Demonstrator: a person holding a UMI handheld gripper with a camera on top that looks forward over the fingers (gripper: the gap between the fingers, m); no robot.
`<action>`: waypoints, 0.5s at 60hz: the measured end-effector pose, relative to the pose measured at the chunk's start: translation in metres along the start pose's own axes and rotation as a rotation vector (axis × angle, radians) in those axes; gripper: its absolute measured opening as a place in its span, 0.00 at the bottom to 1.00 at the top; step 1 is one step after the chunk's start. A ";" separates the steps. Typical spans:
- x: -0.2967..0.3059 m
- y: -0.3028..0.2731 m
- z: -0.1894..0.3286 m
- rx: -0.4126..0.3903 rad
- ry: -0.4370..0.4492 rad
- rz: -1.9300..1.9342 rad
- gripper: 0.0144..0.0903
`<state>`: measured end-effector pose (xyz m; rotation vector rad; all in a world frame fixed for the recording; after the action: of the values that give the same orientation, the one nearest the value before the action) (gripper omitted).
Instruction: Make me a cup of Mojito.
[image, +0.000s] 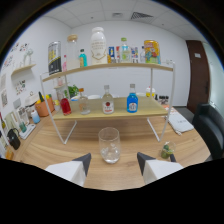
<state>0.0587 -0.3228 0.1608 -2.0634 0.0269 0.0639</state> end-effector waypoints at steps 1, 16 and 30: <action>-0.003 -0.003 0.000 0.003 0.000 -0.004 0.94; -0.026 -0.064 0.021 0.063 -0.002 -0.052 0.94; -0.030 -0.118 0.080 0.088 0.005 -0.057 0.94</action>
<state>0.0318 -0.1970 0.2285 -1.9755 -0.0257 0.0220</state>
